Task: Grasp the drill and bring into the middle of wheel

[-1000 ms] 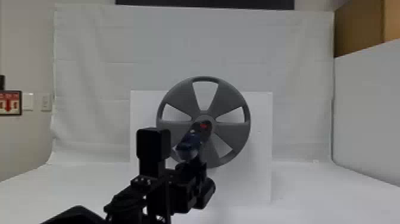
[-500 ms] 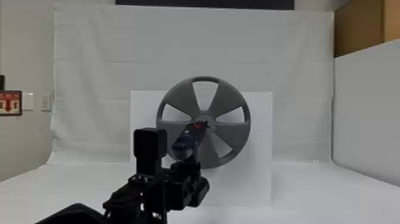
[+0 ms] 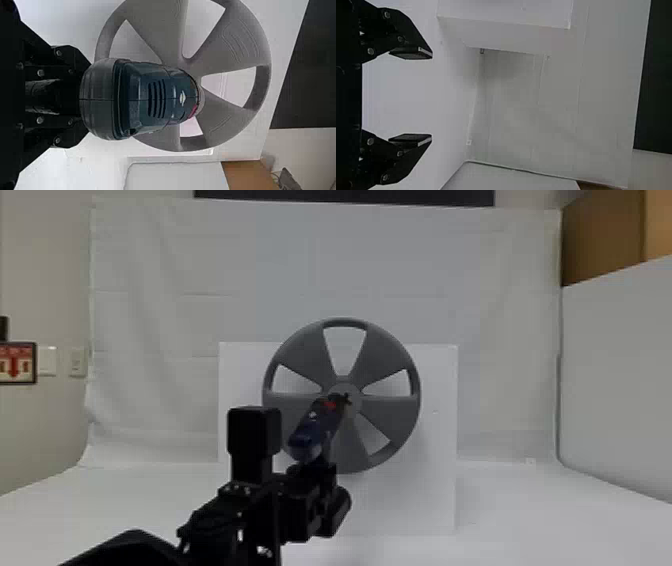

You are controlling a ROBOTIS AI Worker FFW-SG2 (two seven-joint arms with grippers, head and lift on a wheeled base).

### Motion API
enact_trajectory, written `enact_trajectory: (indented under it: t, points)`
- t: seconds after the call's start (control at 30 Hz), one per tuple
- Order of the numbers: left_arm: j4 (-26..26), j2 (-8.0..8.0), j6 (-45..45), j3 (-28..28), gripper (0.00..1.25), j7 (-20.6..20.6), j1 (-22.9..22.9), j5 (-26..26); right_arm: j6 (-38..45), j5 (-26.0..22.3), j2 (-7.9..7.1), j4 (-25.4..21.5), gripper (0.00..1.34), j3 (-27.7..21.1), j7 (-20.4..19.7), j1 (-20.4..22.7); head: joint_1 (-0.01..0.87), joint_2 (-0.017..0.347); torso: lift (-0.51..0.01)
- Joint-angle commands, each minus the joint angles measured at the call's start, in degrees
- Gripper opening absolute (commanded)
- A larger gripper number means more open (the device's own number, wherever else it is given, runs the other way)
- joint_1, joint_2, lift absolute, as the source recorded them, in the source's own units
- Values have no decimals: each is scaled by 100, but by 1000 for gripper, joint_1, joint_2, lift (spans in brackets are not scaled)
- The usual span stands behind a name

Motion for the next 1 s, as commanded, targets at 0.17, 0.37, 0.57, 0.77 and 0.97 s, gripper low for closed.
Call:
enact_trajectory:
  t: [0.17,0.37,0.57,0.77,0.97]
  points:
    - [18,-8,1,-8,29,-40,2,0,0,0,0,0,818,-6,0,0,0,0,-406]
    - [18,-17,1,-8,29,-40,2,0,0,0,0,0,818,-6,0,0,0,0,-406]
    - [18,-17,1,-8,29,-40,-7,-9,0,0,0,0,818,3,0,-9,0,0,-406]
    - [27,-17,1,1,29,-40,-7,-26,0,0,0,0,818,-15,0,-9,0,0,-406]
    - [45,-26,1,18,29,-40,-7,-35,0,0,-9,0,818,-15,0,-9,0,0,-406]
